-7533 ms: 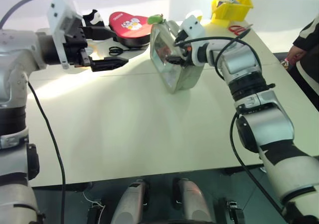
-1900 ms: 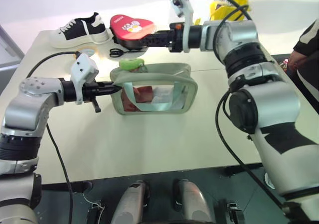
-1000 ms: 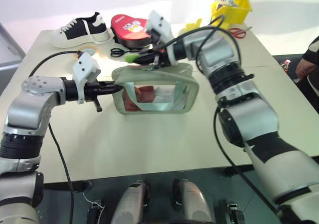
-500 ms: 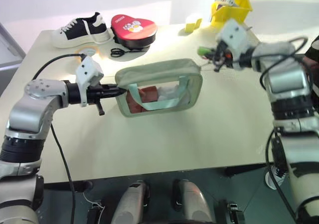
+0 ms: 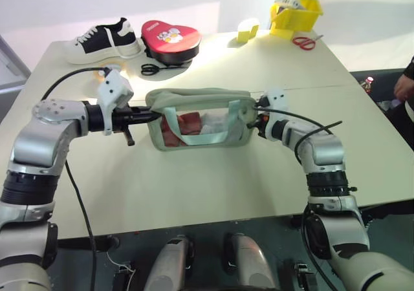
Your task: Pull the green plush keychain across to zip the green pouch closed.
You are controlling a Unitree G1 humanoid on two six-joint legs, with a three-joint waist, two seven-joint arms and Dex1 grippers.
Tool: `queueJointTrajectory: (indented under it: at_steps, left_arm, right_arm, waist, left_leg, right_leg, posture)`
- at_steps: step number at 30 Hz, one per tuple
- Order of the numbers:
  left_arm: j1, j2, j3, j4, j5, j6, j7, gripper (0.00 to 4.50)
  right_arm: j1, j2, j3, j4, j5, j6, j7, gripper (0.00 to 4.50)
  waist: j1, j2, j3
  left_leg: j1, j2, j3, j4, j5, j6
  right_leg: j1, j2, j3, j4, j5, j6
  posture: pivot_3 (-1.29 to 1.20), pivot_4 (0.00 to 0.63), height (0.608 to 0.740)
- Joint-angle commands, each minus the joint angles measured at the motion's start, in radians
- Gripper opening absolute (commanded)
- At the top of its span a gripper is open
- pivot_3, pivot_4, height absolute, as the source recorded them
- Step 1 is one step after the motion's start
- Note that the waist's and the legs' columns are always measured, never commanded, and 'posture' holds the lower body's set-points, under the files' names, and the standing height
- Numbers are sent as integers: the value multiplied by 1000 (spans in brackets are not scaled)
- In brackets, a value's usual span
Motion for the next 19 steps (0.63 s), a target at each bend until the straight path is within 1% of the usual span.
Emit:
queueJointTrajectory:
  at_steps: [1,4,5,6,7,8,9,10,11,13,15,16,19]
  left_arm:
    - [-19,23,31,5,14,-16,6,0]
    - [-33,34,54,25,-2,-7,-3,1076]
    - [-42,45,68,35,-19,6,-17,1523]
    - [-51,62,84,45,-38,23,-35,2010]
    - [-57,77,97,55,-53,37,-51,2530]
    - [-65,96,109,65,-65,51,-66,3184]
    - [-70,111,120,75,-77,67,-80,3542]
    - [-74,124,129,81,-90,82,-91,4051]
    - [-79,137,143,83,-107,103,-100,4432]
    - [-88,156,176,73,-146,160,-101,4432]
    - [-93,165,200,66,-163,205,-78,4432]
    - [-93,171,209,64,-172,227,-71,4432]
    - [-50,185,233,37,-168,211,-61,4432]
  right_arm:
    - [-76,-148,-10,10,6,-69,96,1055]
    - [-123,-330,51,34,-16,-161,258,2531]
    - [-138,-380,66,29,-8,-174,318,3007]
    - [-150,-431,79,8,14,-172,395,3461]
    - [-157,-472,87,-15,39,-167,463,4007]
    - [-165,-505,87,-47,78,-145,531,4500]
    - [-168,-528,83,-81,117,-119,583,4500]
    - [-169,-544,78,-116,155,-91,623,4500]
    - [-170,-557,70,-158,197,-56,654,4500]
    - [-170,-571,59,-234,258,-1,680,4500]
    - [-163,-573,52,-289,289,32,669,4500]
    - [-157,-572,49,-314,300,42,660,4500]
    - [-142,-544,32,-356,321,66,589,4500]
  waist:
    - [3,0,0]
    - [5,1,1]
    - [3,1,1]
    - [1,0,1]
    - [-3,0,1]
    - [-5,0,1]
    - [-6,0,1]
    - [-8,0,1]
    - [-8,0,1]
    - [-4,0,1]
    - [0,0,1]
    - [2,0,1]
    - [5,0,1]
  left_leg:
    - [0,0,0,0,0,0]
    - [-1,-1,0,-1,-1,1]
    - [-1,-1,1,-1,-1,1]
    - [-1,-1,1,-1,-1,2]
    - [-1,-1,1,-1,-1,2]
    - [-1,0,1,-1,-1,2]
    - [-1,0,1,-1,-1,2]
    - [-1,1,1,-1,-2,2]
    - [-1,1,1,-1,-2,2]
    - [-1,1,1,-1,-2,2]
    - [-1,1,1,-1,-2,2]
    - [-1,1,1,0,-2,2]
    - [-2,0,1,0,-3,0]
  right_leg:
    - [0,0,0,0,-1,-1]
    - [0,-1,-1,-2,-2,-2]
    - [0,-1,-1,-2,-2,-1]
    - [0,-1,-1,-2,-2,-1]
    - [0,-1,-1,-3,-2,-1]
    - [0,0,-1,-3,-2,0]
    - [0,0,-1,-3,-2,0]
    - [0,0,-1,-2,-2,0]
    - [-1,0,-1,-2,-2,0]
    - [-1,0,-1,-2,-3,1]
    - [0,-1,-1,-2,-5,0]
    - [0,-1,-1,-2,-5,0]
    - [0,-3,-1,-3,-5,-1]
  posture:
    - [0,150,740]
    - [0,150,740]
    - [0,150,740]
    - [0,150,740]
    - [0,150,740]
    - [0,150,740]
    - [0,150,740]
    - [0,150,740]
    - [0,150,740]
    - [0,150,740]
    - [0,150,740]
    - [0,150,740]
    - [0,150,740]
